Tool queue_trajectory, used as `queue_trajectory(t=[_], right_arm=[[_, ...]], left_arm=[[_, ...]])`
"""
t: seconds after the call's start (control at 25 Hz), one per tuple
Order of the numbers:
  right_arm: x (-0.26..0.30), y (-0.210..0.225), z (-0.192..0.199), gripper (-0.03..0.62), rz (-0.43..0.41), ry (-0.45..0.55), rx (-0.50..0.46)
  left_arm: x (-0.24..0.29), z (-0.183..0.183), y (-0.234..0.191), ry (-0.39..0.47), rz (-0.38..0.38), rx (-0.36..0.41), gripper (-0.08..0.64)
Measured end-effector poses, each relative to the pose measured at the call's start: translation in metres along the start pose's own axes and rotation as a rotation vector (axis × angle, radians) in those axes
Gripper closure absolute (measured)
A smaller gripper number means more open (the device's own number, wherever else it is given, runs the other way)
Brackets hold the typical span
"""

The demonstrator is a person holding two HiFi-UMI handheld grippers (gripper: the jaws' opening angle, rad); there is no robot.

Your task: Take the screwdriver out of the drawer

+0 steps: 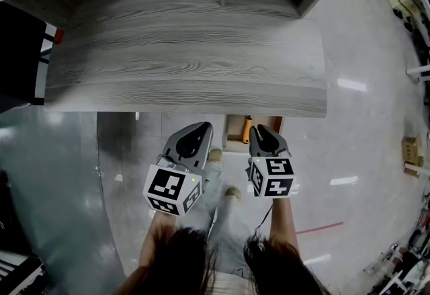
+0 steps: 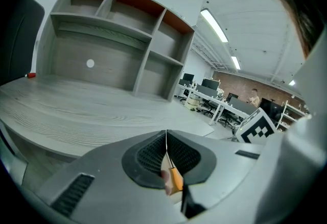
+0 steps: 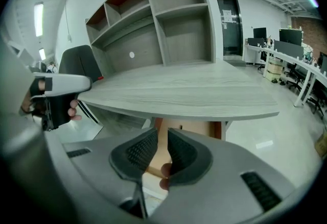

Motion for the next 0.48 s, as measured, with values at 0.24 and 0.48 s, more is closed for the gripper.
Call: queue_trajectory(t=[0.24, 0.48], right_arm=[[0.022, 0.009, 0.014, 0.531, 0.012, -0.045, -0.005], [0.044, 0.021, 0.033, 0.520, 0.043, -0.111, 0.002]], left_arm=[[0.010, 0.024, -0.003, -0.029, 0.015, -0.018, 0.541], [0.024, 0.054, -0.010, -0.070, 0.022, -0.038, 0.541]])
Point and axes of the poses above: the fingertips, and each gripper's own axes: x forward along the fingers, y to its right, z out of its underside, the point moved 5 cm from there along -x, backward along the fingers, and after that the axes turned 8 degrees about x, right-handed, at the moved point
